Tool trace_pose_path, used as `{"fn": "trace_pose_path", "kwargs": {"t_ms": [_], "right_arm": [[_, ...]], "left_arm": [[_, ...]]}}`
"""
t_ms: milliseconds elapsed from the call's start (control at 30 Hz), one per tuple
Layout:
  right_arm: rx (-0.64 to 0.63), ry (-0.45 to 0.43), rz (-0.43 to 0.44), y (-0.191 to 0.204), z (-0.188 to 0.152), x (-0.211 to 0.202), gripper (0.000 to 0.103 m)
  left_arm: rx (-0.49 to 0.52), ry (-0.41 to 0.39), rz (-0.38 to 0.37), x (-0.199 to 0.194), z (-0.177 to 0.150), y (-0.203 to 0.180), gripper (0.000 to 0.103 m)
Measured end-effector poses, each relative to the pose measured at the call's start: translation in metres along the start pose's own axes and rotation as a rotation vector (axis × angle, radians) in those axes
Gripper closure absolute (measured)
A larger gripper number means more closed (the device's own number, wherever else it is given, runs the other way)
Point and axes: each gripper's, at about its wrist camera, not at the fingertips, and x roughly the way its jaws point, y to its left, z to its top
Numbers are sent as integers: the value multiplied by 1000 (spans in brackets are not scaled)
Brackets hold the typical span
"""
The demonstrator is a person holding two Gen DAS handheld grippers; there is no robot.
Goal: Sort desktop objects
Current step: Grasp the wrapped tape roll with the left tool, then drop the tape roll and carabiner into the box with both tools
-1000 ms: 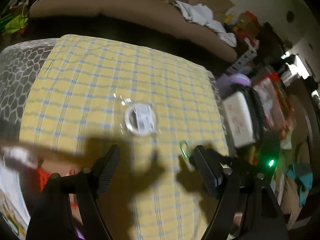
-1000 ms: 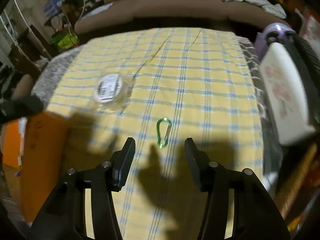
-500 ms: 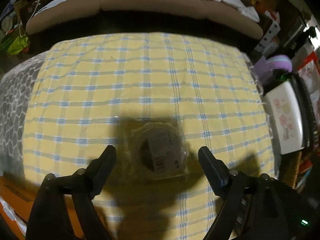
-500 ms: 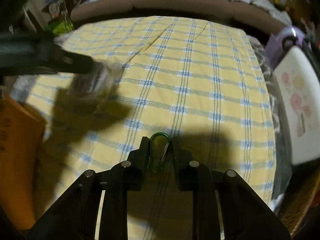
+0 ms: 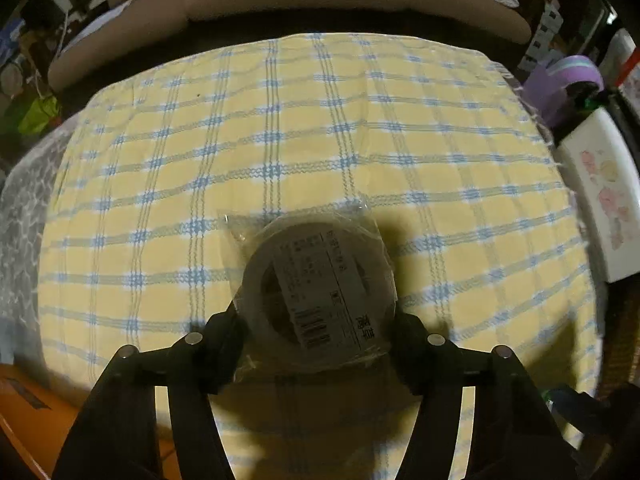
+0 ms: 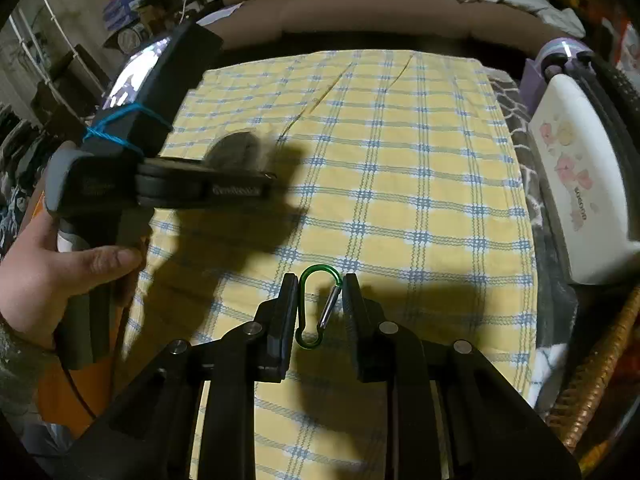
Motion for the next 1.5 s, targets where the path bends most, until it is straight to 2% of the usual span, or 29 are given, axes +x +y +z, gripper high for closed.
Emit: {"fn": "trace_pose_path", "kwargs": {"t_ms": [67,167,267,367,433,500,600,767,900,1100,1167,1200,1233,1267,1333,1400,1433,1500], "right_arm": [[0,-6,-1,2,1,-5,82],[-1,-21,-1,11,0,-21,82],[-13,-45,22,26,1,-42,82],[-35,-74,79,54,0,-65,82],[-58,-85,129,80,-3,-79,82],[-86,-93,170,109,-7,-90,82],[-135,-79,200,156,-14,-92,82],[-168,-36,224,212,-24,-74,82],[-163,18,213,249,-35,-45,82],[-154,90,144,270,-51,-3,82],[-159,105,110,273,-53,7,81],[-159,114,90,273,-54,11,81],[-154,120,78,272,-55,13,77],[-148,109,73,270,-57,11,75],[-142,74,80,264,-58,-2,56],[-130,50,116,260,-60,-16,52],[-123,36,114,257,-62,-24,48],[-117,-6,124,249,-68,-45,44]], "left_arm": [[-13,-33,5,-13,-2,4,40],[-33,-74,-76,-50,-10,11,40],[-10,-138,-141,-111,-28,27,40],[21,-177,-191,-168,-57,57,40],[30,-200,-182,-197,-86,82,40],[-3,-203,-164,-214,-120,117,40],[-71,-174,-118,-214,-168,166,40],[-151,-138,-116,-199,-218,210,40],[-151,-109,-111,-183,-242,216,40],[-119,-84,-111,-160,-256,212,39],[-129,-70,-113,-153,-257,212,34],[-143,-68,-112,-151,-257,213,27],[-165,-78,-107,-152,-259,216,16],[-178,-95,-111,-155,-261,219,9],[-192,-134,-131,-165,-265,223,8],[-185,-163,-121,-177,-269,222,6],[-179,-181,-112,-183,-272,220,2],[-167,-216,-111,-197,-278,213,0]]}}
